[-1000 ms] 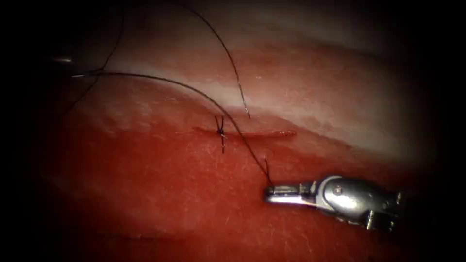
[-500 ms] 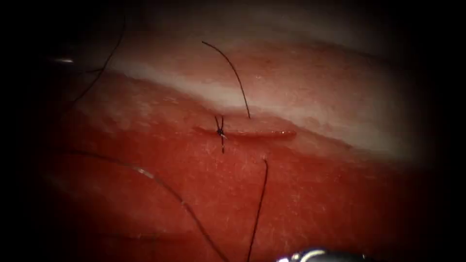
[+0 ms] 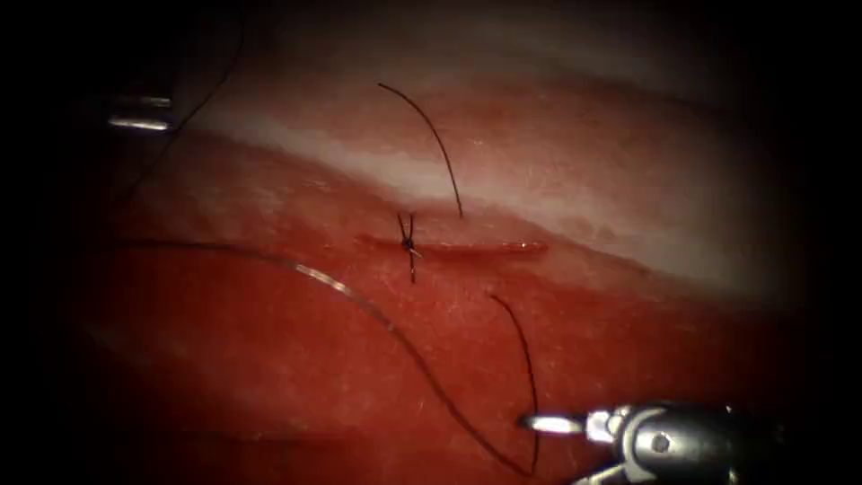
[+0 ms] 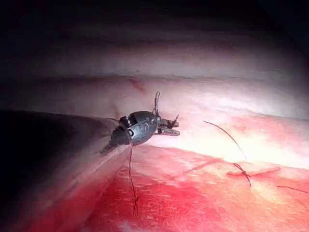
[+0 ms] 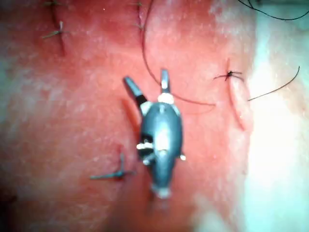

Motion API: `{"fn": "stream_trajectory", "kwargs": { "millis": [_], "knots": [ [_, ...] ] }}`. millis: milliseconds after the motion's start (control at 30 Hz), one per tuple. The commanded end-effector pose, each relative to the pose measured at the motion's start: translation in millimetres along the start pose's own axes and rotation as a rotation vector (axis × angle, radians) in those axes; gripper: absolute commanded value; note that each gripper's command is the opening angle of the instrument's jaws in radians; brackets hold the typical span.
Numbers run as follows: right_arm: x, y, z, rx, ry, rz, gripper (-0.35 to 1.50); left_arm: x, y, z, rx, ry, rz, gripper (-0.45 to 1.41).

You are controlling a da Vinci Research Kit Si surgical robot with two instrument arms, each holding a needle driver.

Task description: Wound Closure

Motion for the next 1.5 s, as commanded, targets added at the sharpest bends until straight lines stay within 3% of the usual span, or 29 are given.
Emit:
{"fn": "stream_trajectory", "kwargs": {
  "millis": [33,100,267,400,467,533,567,700,767,867,1133,1300,1367,1500],
  "knots": [
    [-1.1,1.1,-1.1,-0.002,-0.008,0.006,1.3,-0.4,-0.5,0.7,-0.001,0.003,-0.002,-0.45],
    [-1.6,3.2,-3.4,-0.003,-0.017,0.056,1.28,-1.4,-0.4,2.2,-0.012,-0.004,-0.011,-0.45],
    [-2.5,6.5,-6.0,-0.03,-0.021,0.13,1.3,-4.5,0.2,6.0,-0.027,-0.047,-0.043,-0.45],
    [-2.8,8.2,-7.1,-0.028,-0.018,0.169,1.28,-7.1,1.0,8.7,-0.053,-0.081,-0.054,-0.45],
    [-2.7,10.6,-7.3,-0.074,0.006,0.186,1.26,-8.4,1.3,10.0,-0.064,-0.09,-0.066,-0.45],
    [-2.8,13.6,-6.4,-0.128,0.033,0.24,1.23,-8.9,1.3,10.6,-0.067,-0.096,-0.061,-0.45],
    [-3.3,16.4,-4.5,-0.199,0.042,0.373,0.89,-8.9,1.3,10.5,-0.068,-0.095,-0.061,-0.45],
    [-4.0,19.1,-1.9,-0.234,0.037,0.483,0.71,-8.8,1.3,10.1,-0.071,-0.094,-0.062,-0.45],
    [-4.6,20.3,0.0,-0.251,0.038,0.634,0.64,-8.7,1.3,9.9,-0.072,-0.094,-0.063,-0.45],
    [-6.4,22.4,4.2,-0.247,0.002,0.742,0.61,-8.5,1.4,9.9,-0.073,-0.094,-0.063,-0.45],
    [-10.1,25.5,10.0,-0.272,-0.075,0.851,0.62,-8.2,1.7,9.9,-0.074,-0.096,-0.063,-0.45],
    [-12.1,26.3,11.5,-0.261,-0.114,0.911,0.66,-8.1,1.8,9.9,-0.076,-0.098,-0.063,-0.45],
    [-13.8,26.4,12.5,-0.254,-0.177,0.938,0.66,-8.1,1.8,9.9,-0.078,-0.101,-0.063,-0.45],
    [-15.1,27.1,12.6,-0.251,-0.186,0.981,0.69,-8.1,1.8,9.9,-0.078,-0.101,-0.063,-0.45]
  ]
}}
